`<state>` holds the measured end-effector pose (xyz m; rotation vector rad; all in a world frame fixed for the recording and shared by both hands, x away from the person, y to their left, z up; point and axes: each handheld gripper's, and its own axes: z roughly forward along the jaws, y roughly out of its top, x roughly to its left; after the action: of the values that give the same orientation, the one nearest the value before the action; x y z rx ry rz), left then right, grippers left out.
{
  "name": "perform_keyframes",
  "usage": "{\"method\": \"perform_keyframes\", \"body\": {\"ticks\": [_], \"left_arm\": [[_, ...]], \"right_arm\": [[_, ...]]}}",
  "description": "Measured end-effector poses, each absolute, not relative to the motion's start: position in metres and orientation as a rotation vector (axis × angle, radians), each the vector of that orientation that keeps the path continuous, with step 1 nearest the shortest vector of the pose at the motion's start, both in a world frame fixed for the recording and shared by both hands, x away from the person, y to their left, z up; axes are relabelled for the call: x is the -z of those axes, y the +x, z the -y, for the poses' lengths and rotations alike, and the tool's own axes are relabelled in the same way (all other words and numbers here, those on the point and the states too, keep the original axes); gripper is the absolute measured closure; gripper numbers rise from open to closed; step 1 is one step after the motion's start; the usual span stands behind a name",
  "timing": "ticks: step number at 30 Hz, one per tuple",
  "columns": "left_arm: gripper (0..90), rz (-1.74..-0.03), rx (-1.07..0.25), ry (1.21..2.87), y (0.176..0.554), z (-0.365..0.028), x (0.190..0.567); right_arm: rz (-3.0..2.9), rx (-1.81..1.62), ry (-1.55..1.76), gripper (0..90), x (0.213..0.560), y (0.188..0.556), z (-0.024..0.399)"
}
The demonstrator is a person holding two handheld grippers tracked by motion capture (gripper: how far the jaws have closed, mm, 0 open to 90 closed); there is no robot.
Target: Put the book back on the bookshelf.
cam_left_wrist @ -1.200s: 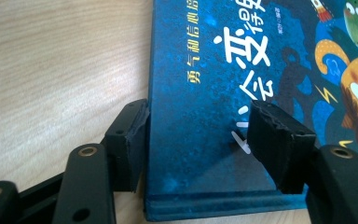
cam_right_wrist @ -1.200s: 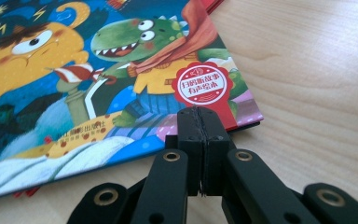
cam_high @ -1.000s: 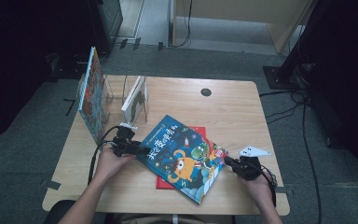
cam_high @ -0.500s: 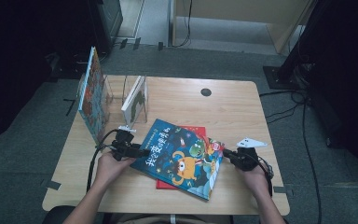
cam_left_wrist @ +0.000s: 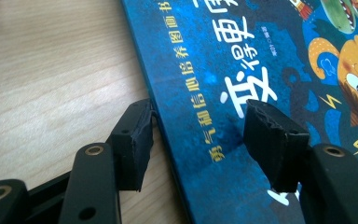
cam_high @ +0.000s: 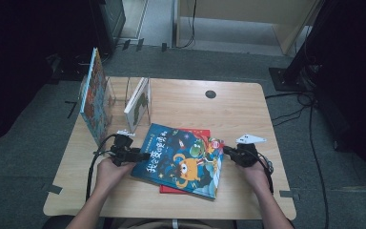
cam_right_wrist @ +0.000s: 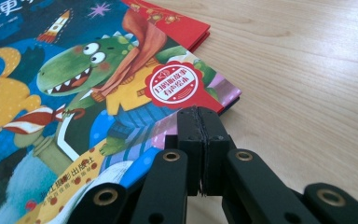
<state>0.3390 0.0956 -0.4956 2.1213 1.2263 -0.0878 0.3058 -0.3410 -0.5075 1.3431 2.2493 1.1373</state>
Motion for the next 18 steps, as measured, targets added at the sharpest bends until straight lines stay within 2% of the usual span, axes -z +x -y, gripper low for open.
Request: {"method": "perform_keyframes", "body": {"ticks": [10, 18], "left_arm": [[41.1, -1.249, 0.057, 2.081, 0.338, -0.1, 0.498], [41.1, -1.244, 0.054, 2.078, 0.337, -0.1, 0.498]], "right_arm": [[-2.243, -1.149, 1.348, 90.0, 0.509, 0.323, 0.333], [-2.27, -1.113, 1.344, 90.0, 0.508, 0.319, 0.332]]}}
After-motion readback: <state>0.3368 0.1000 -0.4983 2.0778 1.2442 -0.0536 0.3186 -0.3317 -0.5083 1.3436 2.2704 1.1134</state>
